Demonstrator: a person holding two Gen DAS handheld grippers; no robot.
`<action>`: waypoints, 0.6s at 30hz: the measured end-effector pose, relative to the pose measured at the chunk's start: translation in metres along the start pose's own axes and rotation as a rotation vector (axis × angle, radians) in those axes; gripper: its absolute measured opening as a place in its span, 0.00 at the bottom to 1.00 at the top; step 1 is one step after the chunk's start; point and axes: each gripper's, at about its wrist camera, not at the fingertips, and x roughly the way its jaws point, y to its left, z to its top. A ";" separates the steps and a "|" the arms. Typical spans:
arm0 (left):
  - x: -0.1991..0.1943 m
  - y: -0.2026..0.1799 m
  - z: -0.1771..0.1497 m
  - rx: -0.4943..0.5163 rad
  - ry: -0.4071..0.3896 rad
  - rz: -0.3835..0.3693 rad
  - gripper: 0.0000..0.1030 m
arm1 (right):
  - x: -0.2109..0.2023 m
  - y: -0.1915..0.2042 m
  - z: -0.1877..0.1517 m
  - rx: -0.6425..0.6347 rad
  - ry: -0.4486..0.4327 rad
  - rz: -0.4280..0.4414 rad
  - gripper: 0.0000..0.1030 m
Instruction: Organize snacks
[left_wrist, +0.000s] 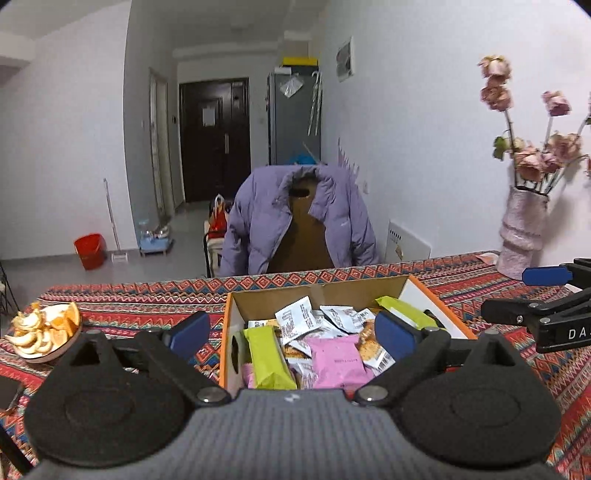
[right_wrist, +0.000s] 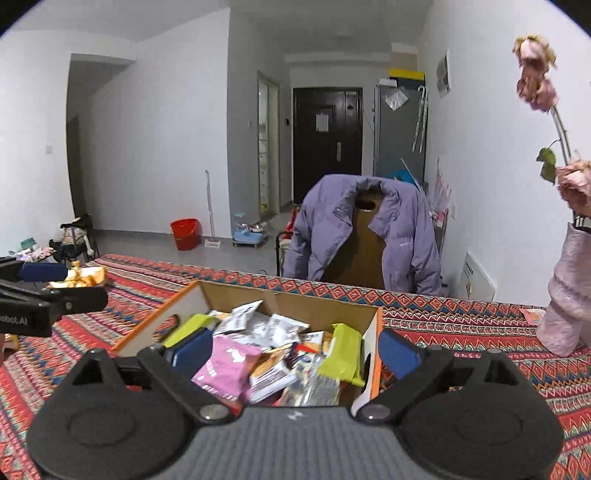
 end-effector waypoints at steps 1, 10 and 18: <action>-0.008 -0.001 -0.004 0.002 -0.002 -0.002 0.95 | -0.010 0.004 -0.004 -0.001 -0.006 0.003 0.94; -0.082 -0.012 -0.046 -0.016 -0.026 -0.027 0.98 | -0.088 0.033 -0.036 -0.016 -0.069 0.001 0.95; -0.139 -0.018 -0.089 -0.037 -0.041 -0.031 0.98 | -0.142 0.057 -0.083 -0.033 -0.106 -0.008 0.95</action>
